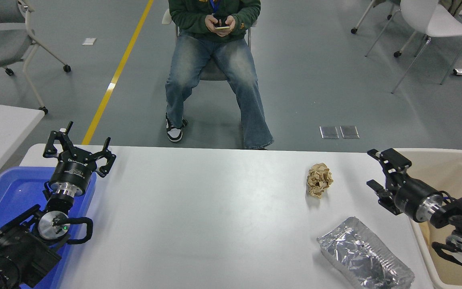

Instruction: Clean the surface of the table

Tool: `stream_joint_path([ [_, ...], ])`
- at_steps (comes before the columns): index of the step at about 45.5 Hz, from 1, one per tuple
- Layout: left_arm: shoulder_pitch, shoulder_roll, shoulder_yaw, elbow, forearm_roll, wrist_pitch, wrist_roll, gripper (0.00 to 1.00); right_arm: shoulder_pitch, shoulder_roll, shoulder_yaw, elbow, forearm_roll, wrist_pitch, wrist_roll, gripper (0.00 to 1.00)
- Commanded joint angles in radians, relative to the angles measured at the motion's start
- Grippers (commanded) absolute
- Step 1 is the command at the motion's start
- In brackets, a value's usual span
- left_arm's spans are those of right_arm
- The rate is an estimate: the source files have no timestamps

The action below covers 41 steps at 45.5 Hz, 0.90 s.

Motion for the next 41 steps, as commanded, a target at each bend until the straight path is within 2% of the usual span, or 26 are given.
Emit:
stream_joint_path([
  [1, 0.000, 0.000, 0.000, 0.000, 0.000, 0.000, 0.000, 1.00, 0.003, -0.149, -0.133, 0.057, -0.147, 0.003, 0.000, 1.00],
  [12, 0.000, 0.000, 0.000, 0.000, 0.000, 0.000, 0.000, 1.00, -0.006, -0.242, -0.257, 0.101, -0.245, 0.000, 0.003, 1.00],
  [26, 0.000, 0.000, 0.000, 0.000, 0.000, 0.000, 0.000, 1.00, -0.023, -0.293, -0.382, 0.173, -0.339, -0.010, 0.002, 1.00],
  [41, 0.000, 0.000, 0.000, 0.000, 0.000, -0.001, 0.000, 1.00, -0.062, -0.267, -0.409, 0.236, -0.362, -0.010, -0.009, 1.00],
])
